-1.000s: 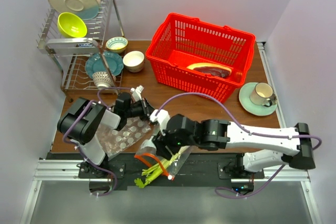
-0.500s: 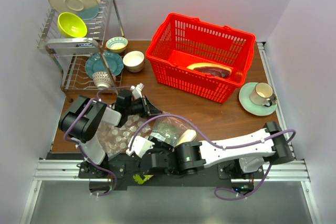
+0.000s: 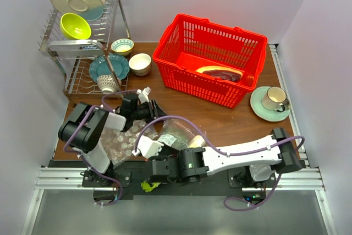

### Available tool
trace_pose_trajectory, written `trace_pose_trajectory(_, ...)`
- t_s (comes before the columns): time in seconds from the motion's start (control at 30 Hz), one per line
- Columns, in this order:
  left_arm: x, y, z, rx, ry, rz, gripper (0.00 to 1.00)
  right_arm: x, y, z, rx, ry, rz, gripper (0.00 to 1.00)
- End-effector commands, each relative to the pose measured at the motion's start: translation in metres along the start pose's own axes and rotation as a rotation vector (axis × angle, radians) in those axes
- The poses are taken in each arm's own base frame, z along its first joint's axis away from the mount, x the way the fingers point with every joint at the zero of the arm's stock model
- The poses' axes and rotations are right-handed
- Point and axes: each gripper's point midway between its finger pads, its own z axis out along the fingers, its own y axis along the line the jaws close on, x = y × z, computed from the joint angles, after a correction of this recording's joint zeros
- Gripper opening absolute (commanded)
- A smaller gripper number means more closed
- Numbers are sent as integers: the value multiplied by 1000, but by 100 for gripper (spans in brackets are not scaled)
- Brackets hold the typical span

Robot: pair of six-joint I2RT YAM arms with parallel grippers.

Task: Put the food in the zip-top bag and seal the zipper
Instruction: Zip the zipper food storage bag at the center of the board.

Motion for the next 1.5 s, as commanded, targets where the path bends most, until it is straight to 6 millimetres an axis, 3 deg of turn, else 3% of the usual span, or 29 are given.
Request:
trace_pose_trajectory(0.0, -39, -34, -15, 37, -71, 139, 64, -30, -35, -19, -44, -85, 200, 0)
trace_pose_trajectory(0.07, -43, -41, -24, 14, -89, 178, 79, -30, -43, -17, -119, -69, 286, 0)
trace_pose_trajectory(0.13, -63, -62, -40, -6, -165, 283, 83, -31, -56, -13, -139, -66, 355, 0)
trace_pose_trajectory(0.17, -60, -58, -46, -64, -148, 270, 85, -31, -60, -17, -163, -77, 380, 0)
trace_pose_trajectory(0.23, -86, -79, -71, -122, -259, 362, 89, -34, -73, -16, -172, -94, 430, 0)
trace_pose_trajectory(0.33, -98, -95, -109, -217, -369, 411, 99, -37, -86, -16, -214, -102, 502, 0)
trace_pose_trajectory(0.47, -95, -110, -148, -290, -444, 463, 100, -32, -96, -8, -233, -83, 547, 0)
trace_pose_trajectory(0.57, -84, -137, -175, -231, -512, 549, 98, -33, -97, -2, -288, -84, 617, 0)
trace_pose_trajectory(0.67, -62, -150, -182, -142, -494, 621, 91, -39, -96, 2, -350, -105, 698, 0)
trace_pose_trajectory(0.97, -11, -133, -177, -64, -353, 651, 90, -49, -106, 21, -429, -116, 825, 0)
trace_pose_trajectory(1.17, -4, -133, -186, -67, -384, 647, 85, -56, -113, 18, -430, -134, 837, 0)
trace_pose_trajectory(1.47, 2, -128, -173, -24, -347, 586, 77, -62, -123, 12, -413, -176, 870, 0)
